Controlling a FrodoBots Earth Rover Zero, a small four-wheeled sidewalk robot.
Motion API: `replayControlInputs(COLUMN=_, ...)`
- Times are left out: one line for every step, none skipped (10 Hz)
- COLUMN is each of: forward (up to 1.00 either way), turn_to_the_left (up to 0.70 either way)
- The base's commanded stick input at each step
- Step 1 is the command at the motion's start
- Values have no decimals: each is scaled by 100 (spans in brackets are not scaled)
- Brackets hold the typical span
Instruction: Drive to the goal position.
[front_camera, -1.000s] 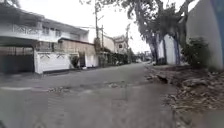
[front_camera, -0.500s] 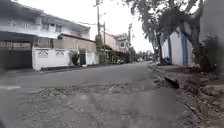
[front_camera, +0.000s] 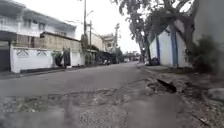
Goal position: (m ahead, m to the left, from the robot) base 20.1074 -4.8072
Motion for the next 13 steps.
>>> replayControlInputs(forward=100, turn_to_the_left=1)
replayControlInputs(forward=100, turn_to_the_left=1)
replayControlInputs(forward=100, turn_to_the_left=1)
replayControlInputs(forward=100, turn_to_the_left=1)
replayControlInputs(forward=100, turn_to_the_left=1)
replayControlInputs(forward=100, turn_to_the_left=1)
replayControlInputs(forward=100, turn_to_the_left=1)
replayControlInputs(forward=100, turn_to_the_left=1)
replayControlInputs(forward=100, turn_to_the_left=1)
replayControlInputs(forward=100, turn_to_the_left=1)
replayControlInputs(forward=100, turn_to_the_left=1)
replayControlInputs(forward=100, turn_to_the_left=1)
replayControlInputs(forward=100, turn_to_the_left=1)
